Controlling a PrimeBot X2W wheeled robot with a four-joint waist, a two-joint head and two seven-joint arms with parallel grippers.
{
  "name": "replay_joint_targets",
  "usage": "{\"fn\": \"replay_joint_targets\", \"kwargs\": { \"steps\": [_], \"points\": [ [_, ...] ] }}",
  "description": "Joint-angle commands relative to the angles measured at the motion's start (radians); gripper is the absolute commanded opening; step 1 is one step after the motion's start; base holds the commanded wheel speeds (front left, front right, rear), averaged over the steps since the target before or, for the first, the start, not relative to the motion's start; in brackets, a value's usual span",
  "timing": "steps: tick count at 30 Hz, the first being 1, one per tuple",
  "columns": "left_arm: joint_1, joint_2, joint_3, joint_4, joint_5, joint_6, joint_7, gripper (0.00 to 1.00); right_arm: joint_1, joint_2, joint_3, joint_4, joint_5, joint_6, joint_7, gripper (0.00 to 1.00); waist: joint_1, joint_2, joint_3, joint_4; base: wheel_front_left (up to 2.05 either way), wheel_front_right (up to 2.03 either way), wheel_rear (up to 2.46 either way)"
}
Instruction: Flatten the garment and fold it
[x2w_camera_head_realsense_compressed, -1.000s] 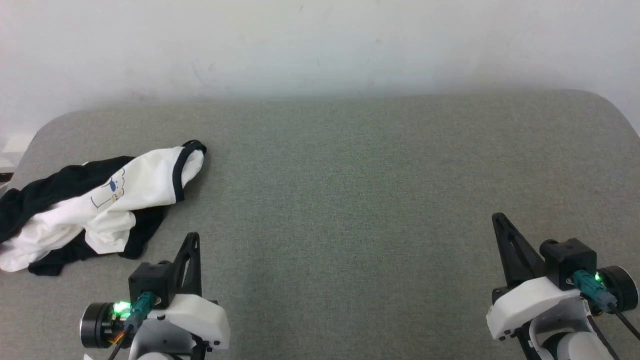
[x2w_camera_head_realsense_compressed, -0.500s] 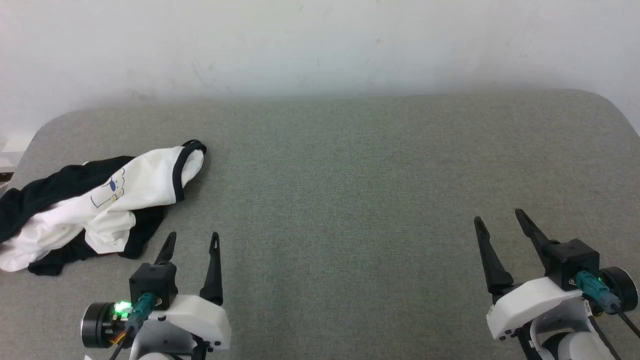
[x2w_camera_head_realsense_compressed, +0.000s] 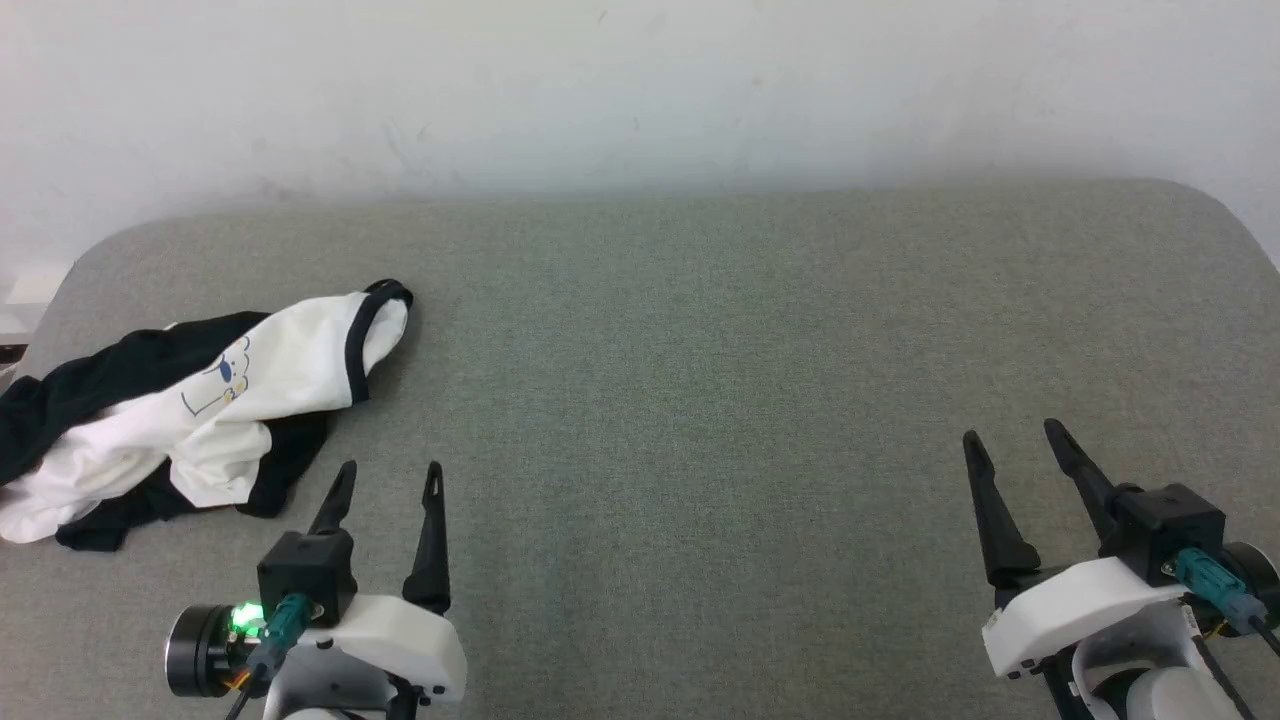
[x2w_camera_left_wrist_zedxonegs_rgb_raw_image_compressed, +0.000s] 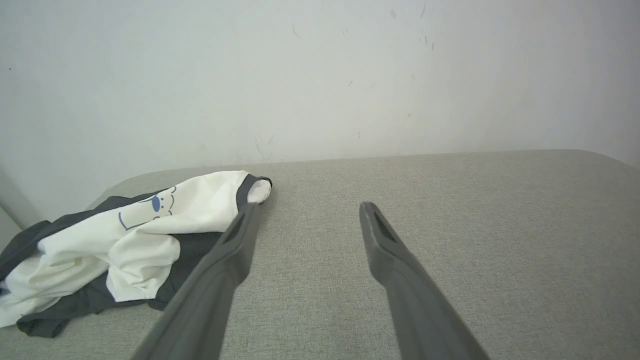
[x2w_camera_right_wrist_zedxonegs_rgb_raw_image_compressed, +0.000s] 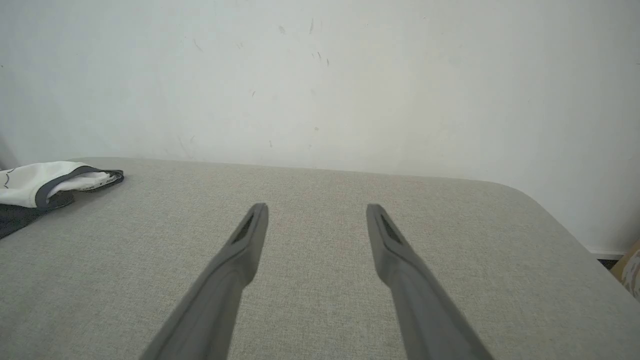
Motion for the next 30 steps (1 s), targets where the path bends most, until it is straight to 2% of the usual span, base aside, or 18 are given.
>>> {"fn": "replay_joint_targets", "kwargs": {
  "steps": [1,17,30],
  "points": [
    [0.011,-0.001,-0.004,-0.006,-0.011,0.005,-0.012,1.00,0.011,0.001,-0.004,0.005,0.014,0.000,-0.011,1.00,0.0000,0.0000,0.000,0.000,0.00,0.00,0.00],
    [0.024,-0.002,-0.012,-0.012,-0.026,0.013,-0.045,1.00,0.023,0.001,-0.021,0.020,0.061,0.000,-0.044,1.00,0.0000,0.0000,-0.001,0.013,0.00,0.00,0.00],
    [0.030,-0.002,-0.013,-0.011,-0.040,0.032,-0.072,1.00,0.029,0.001,-0.011,0.033,0.079,0.000,-0.071,1.00,0.0000,0.0000,-0.003,0.058,0.00,0.00,0.00]
  ]
}}
